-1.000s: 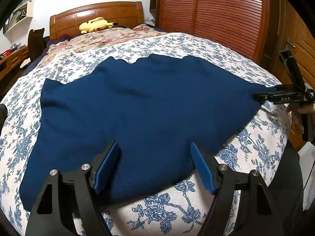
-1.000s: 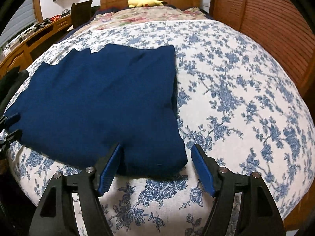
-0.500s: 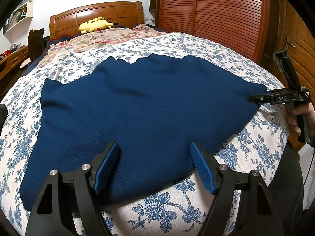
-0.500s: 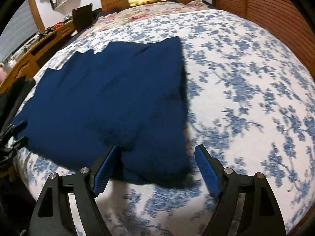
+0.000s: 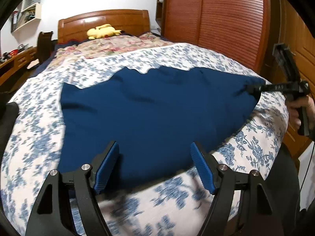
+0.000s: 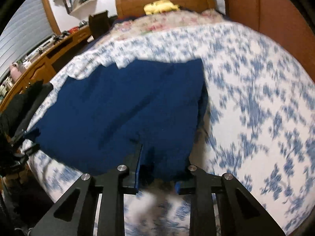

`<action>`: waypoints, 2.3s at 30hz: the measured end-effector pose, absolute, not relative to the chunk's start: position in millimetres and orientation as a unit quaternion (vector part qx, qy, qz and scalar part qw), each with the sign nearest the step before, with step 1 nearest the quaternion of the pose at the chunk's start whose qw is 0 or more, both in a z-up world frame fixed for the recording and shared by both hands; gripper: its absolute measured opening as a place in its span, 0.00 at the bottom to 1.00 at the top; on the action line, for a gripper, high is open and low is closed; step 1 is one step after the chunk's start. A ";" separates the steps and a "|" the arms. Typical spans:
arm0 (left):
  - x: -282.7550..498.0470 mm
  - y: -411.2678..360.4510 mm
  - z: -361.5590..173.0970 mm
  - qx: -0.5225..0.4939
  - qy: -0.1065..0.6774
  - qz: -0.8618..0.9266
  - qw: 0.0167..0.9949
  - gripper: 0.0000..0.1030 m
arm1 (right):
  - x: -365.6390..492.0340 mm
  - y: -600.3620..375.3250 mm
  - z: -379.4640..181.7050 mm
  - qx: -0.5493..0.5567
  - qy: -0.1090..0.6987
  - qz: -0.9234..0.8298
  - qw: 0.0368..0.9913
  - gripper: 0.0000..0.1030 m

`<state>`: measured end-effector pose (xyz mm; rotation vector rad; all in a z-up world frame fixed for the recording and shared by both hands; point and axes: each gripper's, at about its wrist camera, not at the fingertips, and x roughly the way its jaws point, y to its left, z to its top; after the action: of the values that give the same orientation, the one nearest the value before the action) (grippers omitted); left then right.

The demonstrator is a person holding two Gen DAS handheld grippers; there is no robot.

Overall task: Fold large clothes
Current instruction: 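Close the right gripper on the folded jacket edge, then lift the held jacket edge with the right gripper, fold it over, release, then close the left gripper on the folded navy jacket edge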

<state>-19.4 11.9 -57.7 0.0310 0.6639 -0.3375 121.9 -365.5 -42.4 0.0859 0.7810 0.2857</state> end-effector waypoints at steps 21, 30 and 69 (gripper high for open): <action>-69.5 155.1 -49.9 -0.075 0.284 -0.059 0.954 0.74 | 112.6 -98.1 39.5 -0.101 0.283 0.328 0.896 0.28; -71.2 163.6 -50.6 -0.084 0.280 -0.055 0.955 0.74 | 116.8 -111.5 22.7 -0.085 0.292 0.338 0.891 0.50; -3.7 126.4 -54.0 -0.087 0.308 -0.114 0.940 0.41 | 106.5 -158.5 -73.1 -0.095 0.359 0.232 0.899 0.61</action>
<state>-3.7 126.4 -54.0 -0.1776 0.6293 -0.2335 106.5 -158.5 -73.1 -0.1975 0.7425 0.4811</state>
